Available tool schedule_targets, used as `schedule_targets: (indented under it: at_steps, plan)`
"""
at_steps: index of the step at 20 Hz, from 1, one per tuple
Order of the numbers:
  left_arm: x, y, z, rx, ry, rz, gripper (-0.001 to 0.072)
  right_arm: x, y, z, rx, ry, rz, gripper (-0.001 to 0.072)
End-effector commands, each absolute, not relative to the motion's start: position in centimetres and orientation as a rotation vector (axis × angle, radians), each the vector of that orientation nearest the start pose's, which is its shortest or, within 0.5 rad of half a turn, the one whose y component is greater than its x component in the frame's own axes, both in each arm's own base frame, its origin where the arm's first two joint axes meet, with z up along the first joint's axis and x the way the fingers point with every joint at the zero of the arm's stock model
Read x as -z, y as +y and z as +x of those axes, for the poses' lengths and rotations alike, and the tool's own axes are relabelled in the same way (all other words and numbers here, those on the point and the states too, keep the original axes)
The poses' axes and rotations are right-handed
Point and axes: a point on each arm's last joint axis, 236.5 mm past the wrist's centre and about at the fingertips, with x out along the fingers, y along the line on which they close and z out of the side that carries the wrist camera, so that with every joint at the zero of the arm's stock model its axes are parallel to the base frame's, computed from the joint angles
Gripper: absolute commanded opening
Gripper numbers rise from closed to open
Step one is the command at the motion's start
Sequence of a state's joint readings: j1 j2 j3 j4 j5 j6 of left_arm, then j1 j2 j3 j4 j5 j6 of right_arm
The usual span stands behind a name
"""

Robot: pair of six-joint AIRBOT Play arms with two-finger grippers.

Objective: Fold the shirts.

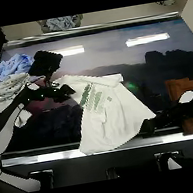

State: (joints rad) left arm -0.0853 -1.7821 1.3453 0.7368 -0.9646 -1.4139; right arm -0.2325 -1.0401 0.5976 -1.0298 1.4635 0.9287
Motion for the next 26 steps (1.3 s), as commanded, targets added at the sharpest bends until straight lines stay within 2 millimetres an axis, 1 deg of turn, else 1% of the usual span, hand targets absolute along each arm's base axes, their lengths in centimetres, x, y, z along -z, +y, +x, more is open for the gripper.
schedule_targets:
  at_steps: [1, 2, 3, 5, 6, 7, 9, 11, 14, 15, 16, 18, 20, 21, 22, 23, 24, 26]
  plan:
    - [8.1, -18.3, 48.3, 0.366, 1.258, -0.7, 0.0513, 6.3, 7.8, 18.8, -0.62, 1.567, 0.307, 0.0708]
    - [8.5, -18.3, 48.2, 0.359, 1.268, -0.708, 0.0487, 6.6, 7.9, 18.6, -0.607, 1.576, 0.326, 0.0708]
    - [8.8, -18.3, 48.2, 0.346, 1.278, -0.724, 0.0364, 6.9, 8.1, 18.4, -0.609, 1.587, 0.338, 0.0708]
    - [9.2, -18.3, 48.1, 0.339, 1.287, -0.73, 0.0074, 7.5, 8.2, 17.8, -0.604, 1.601, 0.348, 0.0708]
    - [9.2, -18.3, 48.1, 0.345, 1.284, -0.722, 0.003, 7.8, 8.1, 17.7, -0.594, 1.601, 0.35, 0.0708]
    - [9.2, -18.3, 48.1, 0.351, 1.284, -0.715, 0.003, 8.2, 8.1, 17.8, -0.576, 1.597, 0.36, 0.0708]
    - [9.2, -18.4, 47.9, 0.365, 1.288, -0.703, 0.0029, 8.5, 8.4, 18.7, -0.54, 1.563, 0.399, 0.0708]
    - [9.1, -18.4, 47.8, 0.369, 1.288, -0.699, 0.0029, 8.6, 8.6, 20.0, -0.5, 1.514, 0.442, 0.0707]
    - [8.9, -18.4, 47.8, 0.383, 1.28, -0.683, 0.0029, 8.8, 8.2, 22.3, -0.406, 1.445, 0.501, 0.0705]
    - [8.9, -18.4, 47.8, 0.382, 1.28, -0.683, 0.0029, 8.8, 8.3, 22.6, -0.394, 1.438, 0.523, 0.0704]
    - [8.9, -18.4, 47.8, 0.383, 1.28, -0.682, 0.003, 8.8, 8.7, 22.3, -0.402, 1.454, 0.539, 0.0703]
    - [8.9, -18.4, 47.8, 0.387, 1.278, -0.676, 0.0029, 9.6, 9.5, 21.6, -0.43, 1.499, 0.506, 0.0703]
    - [8.8, -18.4, 47.9, 0.388, 1.276, -0.676, 0.0029, 10.6, 10.2, 21.8, -0.412, 1.52, 0.505, 0.0688]
    - [8.7, -18.4, 47.9, 0.389, 1.273, -0.675, 0.0029, 11.2, 10.3, 22.1, -0.388, 1.522, 0.507, 0.0623]
    - [8.5, -18.4, 47.9, 0.395, 1.266, -0.667, 0.0029, 11.7, 10.3, 22.5, -0.37, 1.515, 0.506, 0.0468]
    - [8.2, -18.4, 48.0, 0.41, 1.255, -0.648, 0.0029, 11.8, 10.1, 23.0, -0.357, 1.498, 0.504, 0.0162]
    - [7.9, -18.2, 48.1, 0.421, 1.243, -0.632, 0.0029, 11.9, 9.8, 23.8, -0.339, 1.468, 0.495, 0.0044]
    - [7.1, -17.3, 48.6, 0.416, 1.217, -0.632, 0.0029, 11.2, 9.6, 24.4, -0.393, 1.449, 0.424, 0.0041]
